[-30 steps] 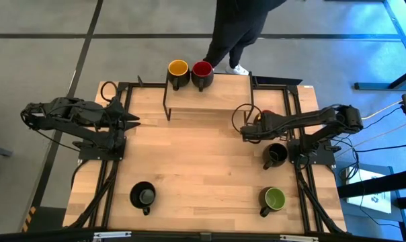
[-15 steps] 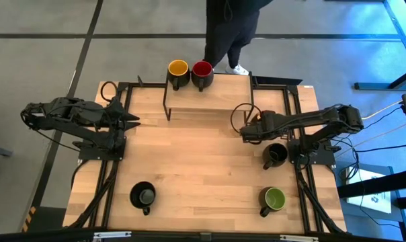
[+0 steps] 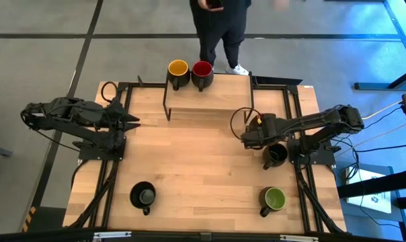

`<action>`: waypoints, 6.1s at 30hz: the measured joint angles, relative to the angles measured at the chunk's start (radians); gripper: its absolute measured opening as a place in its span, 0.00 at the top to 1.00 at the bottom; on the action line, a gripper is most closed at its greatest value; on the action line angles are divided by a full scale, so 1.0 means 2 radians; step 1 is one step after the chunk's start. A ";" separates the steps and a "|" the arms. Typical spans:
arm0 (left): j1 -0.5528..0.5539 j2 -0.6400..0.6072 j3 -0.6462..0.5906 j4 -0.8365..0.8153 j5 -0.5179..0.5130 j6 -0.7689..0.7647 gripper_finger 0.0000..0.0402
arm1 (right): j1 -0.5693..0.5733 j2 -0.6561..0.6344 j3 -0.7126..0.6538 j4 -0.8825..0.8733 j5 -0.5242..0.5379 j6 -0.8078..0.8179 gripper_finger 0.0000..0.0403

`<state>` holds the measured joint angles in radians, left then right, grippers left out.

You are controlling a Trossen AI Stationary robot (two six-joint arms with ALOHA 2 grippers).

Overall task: Place coffee mugs
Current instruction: Put the orange mug on the shelf

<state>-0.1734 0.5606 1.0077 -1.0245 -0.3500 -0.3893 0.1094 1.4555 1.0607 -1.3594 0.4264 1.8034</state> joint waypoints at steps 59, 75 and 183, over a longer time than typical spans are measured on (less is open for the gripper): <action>0.000 0.000 0.000 0.009 0.000 -0.001 0.75 | 0.048 0.002 0.222 0.106 0.210 -0.361 0.90; 0.000 0.000 0.000 0.008 0.000 -0.002 0.75 | -0.091 0.149 0.419 0.000 0.197 -0.433 0.90; 0.000 0.004 -0.158 0.022 0.291 -0.158 0.75 | 0.076 0.361 0.405 0.370 -0.157 -0.608 0.53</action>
<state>-0.1734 0.5682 0.6907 -0.9809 0.2327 -0.7061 0.2623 2.1773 1.8713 -0.6197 0.1125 0.5877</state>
